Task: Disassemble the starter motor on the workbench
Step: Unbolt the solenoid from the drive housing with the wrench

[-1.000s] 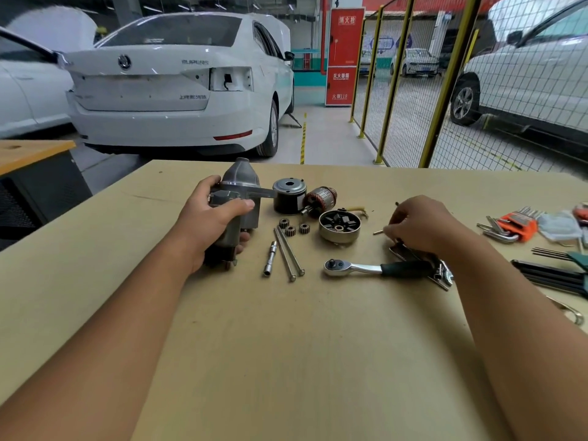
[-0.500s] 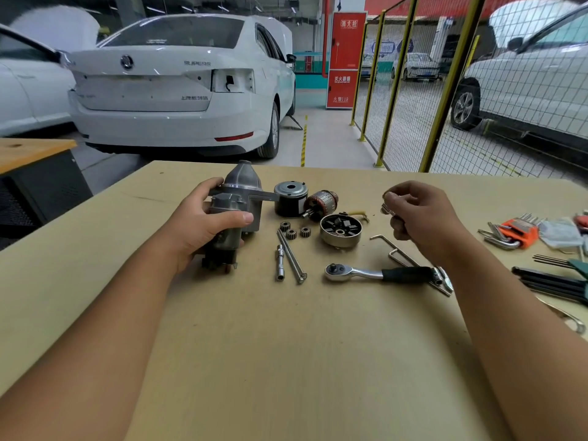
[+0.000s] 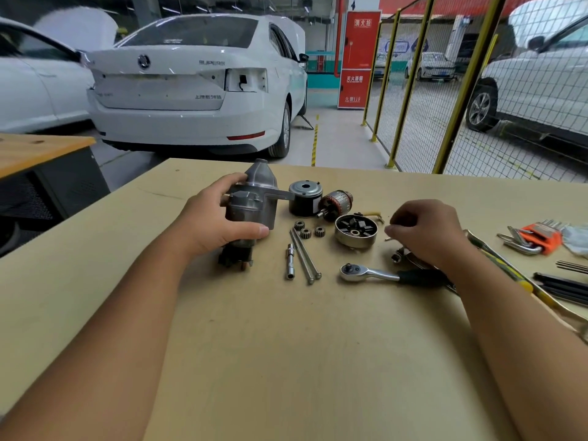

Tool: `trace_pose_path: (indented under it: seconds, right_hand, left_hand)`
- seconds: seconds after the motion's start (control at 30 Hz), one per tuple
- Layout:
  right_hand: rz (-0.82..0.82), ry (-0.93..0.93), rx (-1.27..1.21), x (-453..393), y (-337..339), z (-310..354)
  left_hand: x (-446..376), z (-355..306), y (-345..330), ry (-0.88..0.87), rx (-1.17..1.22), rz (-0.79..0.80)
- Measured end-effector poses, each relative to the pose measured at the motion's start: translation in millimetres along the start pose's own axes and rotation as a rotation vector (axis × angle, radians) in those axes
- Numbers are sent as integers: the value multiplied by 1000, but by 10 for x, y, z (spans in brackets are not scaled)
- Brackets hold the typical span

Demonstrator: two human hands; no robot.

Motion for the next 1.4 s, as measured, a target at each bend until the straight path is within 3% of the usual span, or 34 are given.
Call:
trace_pose_path:
  seconds: [0.1, 0.2, 0.37, 0.6, 0.73, 0.83, 0.97, 1.13, 1.23, 1.4]
  right_hand:
    - [-92, 93, -28, 25, 44, 157]
    - [-143, 240, -92, 111, 49, 415]
    - [45, 377, -107, 315, -249, 755]
    - [267, 352, 19, 380, -498, 787]
    - [221, 305, 24, 338, -421, 704]
    - [203, 296, 0, 339, -394, 697]
    - [315, 335, 68, 404, -521, 773]
    - [267, 530, 168, 609, -704, 1083]
    - [375, 670, 293, 819, -1039, 1292]
    - [444, 669, 336, 830, -1167, 1296]
  left_hand:
    - [-13, -43, 70, -56, -117, -69]
    - [-8, -58, 78, -110, -139, -40]
    - [-23, 30, 161, -126, -181, -33]
    - [-55, 49, 230, 8, -270, -382]
    - [-32, 3, 224, 49, -327, -473]
    - [-27, -13, 215, 45, -329, -478]
    - [-33, -17, 193, 42, -307, -471]
    - [-43, 16, 171, 28, -233, -444]
    - [-51, 44, 177, 56, -185, -439]
    - [-85, 133, 45, 160, -83, -352]
Point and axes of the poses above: each hand's wrist, its own x-axis away from the middle knuckle, its own y-axis out of the back of the hand, z = x × y, the point moved 6 cm from there along -x, towards the middle knuckle, and after that the axes turned 11 degrees about -x, right-handed, at the moved point
